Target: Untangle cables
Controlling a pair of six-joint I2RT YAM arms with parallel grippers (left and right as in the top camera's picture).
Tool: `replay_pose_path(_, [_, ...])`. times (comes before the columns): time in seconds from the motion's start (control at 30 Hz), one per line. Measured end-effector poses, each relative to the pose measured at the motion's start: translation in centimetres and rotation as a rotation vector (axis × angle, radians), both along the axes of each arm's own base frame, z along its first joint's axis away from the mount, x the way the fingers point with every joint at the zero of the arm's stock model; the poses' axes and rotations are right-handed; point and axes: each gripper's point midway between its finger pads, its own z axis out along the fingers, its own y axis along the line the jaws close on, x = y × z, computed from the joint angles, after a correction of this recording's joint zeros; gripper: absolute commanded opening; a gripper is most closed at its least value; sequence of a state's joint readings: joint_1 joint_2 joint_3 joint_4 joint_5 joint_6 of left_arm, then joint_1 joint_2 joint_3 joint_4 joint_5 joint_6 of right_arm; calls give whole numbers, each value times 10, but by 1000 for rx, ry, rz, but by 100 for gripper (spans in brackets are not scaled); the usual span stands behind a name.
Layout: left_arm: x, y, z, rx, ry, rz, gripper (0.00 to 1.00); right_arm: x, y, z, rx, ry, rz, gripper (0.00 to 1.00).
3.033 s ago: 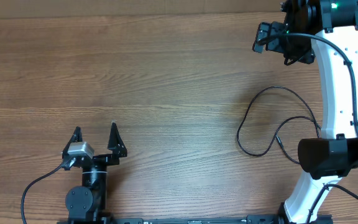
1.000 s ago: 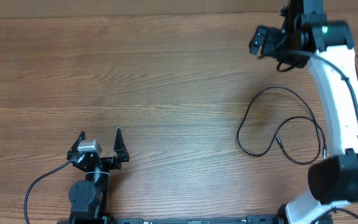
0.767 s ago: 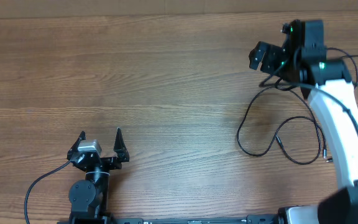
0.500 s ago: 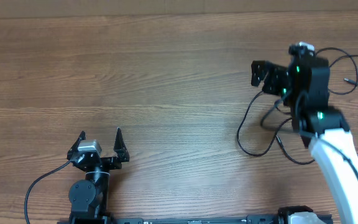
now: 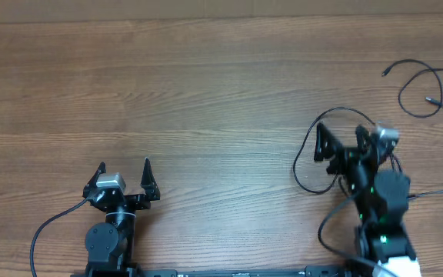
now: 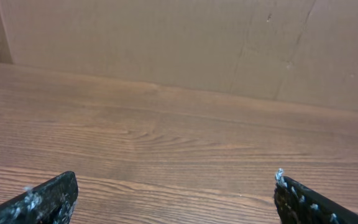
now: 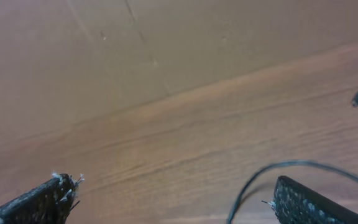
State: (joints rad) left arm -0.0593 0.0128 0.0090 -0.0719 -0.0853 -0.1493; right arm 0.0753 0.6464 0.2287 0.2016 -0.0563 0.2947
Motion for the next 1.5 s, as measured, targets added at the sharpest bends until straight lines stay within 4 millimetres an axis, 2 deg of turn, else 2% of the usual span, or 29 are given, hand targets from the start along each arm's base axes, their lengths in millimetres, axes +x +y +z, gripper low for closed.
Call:
replay_pose_path(0.4, [0, 0, 0, 0, 0, 0, 100, -33, -3, -12, 2, -127, 0, 100])
replay_pose_path(0.67, [0, 0, 0, 0, 0, 0, 100, -47, -4, -37, -41, -53, 7, 100])
replay_pose_path(0.83, [0, 0, 0, 0, 0, 0, 100, -54, -3, -15, -119, -161, 18, 100])
replay_pose_path(1.1, [0, 0, 0, 0, 1, 0, 100, -54, -2, -16, -259, -181, 39, 100])
replay_pose_path(1.5, [0, 0, 0, 0, 1, 0, 100, -54, -2, -16, -299, -187, 43, 100])
